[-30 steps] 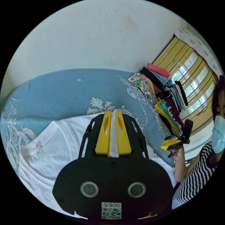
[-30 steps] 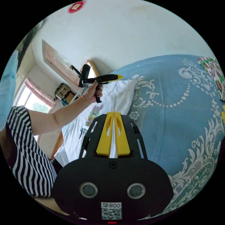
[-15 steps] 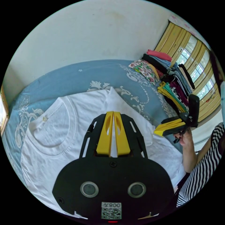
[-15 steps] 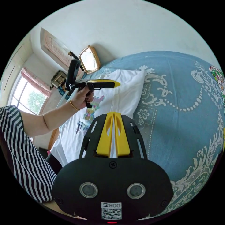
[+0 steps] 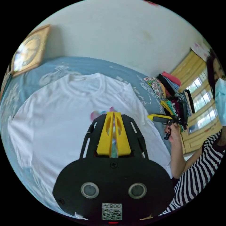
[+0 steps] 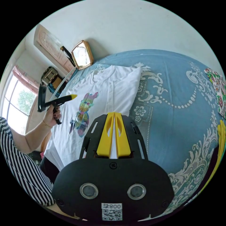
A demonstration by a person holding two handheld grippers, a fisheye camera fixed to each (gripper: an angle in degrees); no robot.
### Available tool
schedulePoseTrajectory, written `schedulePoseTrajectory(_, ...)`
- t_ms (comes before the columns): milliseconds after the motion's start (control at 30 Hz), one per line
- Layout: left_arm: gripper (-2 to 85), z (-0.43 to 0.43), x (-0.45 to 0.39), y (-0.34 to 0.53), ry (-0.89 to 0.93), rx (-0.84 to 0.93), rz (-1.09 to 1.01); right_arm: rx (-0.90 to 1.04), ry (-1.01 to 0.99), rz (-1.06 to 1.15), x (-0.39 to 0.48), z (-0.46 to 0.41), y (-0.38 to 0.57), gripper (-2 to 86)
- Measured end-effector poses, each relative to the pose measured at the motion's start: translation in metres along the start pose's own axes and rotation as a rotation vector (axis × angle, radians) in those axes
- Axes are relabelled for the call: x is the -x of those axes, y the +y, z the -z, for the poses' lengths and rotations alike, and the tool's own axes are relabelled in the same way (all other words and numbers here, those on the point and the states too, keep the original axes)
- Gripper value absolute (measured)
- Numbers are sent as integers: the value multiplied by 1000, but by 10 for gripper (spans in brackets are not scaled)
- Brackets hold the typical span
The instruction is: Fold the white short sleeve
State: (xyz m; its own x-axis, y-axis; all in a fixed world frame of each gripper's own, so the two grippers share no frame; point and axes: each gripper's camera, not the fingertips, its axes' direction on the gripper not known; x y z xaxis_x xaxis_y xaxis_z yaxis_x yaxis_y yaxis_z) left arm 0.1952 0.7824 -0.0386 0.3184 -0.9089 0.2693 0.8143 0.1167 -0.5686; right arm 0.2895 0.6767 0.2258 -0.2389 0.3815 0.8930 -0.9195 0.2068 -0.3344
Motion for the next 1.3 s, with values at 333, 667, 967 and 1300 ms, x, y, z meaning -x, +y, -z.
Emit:
schedulePoseTrajectory(333, 65, 258, 144, 144, -136, -315, 715, -107, -115, 10, 55, 1, -25, 4)
schedulePoseTrajectory(667, 39, 351, 205, 165, 66, -378, 801, 154, -171, 320, 210, -106, -141, 21)
schedulePoseTrajectory(967, 19, 430, 213, 184, 180, -451, 758, 334, -54, 401, 271, -162, -159, 8)
schedulePoseTrajectory(1300, 16, 498, 203, 195, 218, -468, 750, 154, -221, -13, 197, -114, -135, 7)
